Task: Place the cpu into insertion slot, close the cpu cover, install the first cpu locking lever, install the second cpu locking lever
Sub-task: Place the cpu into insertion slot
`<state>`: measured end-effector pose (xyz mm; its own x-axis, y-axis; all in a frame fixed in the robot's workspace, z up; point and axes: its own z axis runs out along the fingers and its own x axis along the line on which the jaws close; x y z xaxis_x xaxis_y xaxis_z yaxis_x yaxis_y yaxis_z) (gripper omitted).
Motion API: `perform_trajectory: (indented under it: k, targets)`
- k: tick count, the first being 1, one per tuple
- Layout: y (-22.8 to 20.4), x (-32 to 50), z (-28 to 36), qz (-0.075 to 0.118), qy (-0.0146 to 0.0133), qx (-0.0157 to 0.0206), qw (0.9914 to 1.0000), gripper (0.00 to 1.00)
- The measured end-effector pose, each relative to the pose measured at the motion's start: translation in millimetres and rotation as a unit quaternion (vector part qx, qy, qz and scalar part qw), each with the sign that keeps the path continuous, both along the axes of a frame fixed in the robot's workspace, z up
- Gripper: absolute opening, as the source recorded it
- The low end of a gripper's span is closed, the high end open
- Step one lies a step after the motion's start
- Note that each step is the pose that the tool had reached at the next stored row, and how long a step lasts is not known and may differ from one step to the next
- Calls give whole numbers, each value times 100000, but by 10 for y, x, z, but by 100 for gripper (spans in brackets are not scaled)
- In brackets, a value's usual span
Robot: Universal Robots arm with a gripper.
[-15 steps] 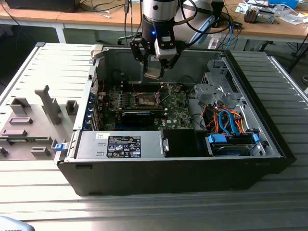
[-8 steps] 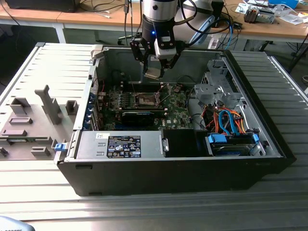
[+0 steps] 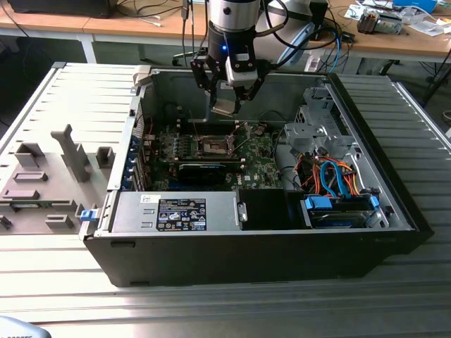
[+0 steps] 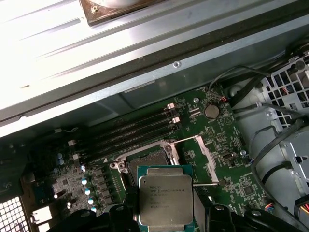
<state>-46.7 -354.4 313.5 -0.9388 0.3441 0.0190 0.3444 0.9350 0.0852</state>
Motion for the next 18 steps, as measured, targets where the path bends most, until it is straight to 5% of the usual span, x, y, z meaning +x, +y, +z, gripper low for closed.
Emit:
perform_trajectory:
  k: [18]
  targets:
    - [0, 0, 0, -939, -1, 5, 99996, 55]
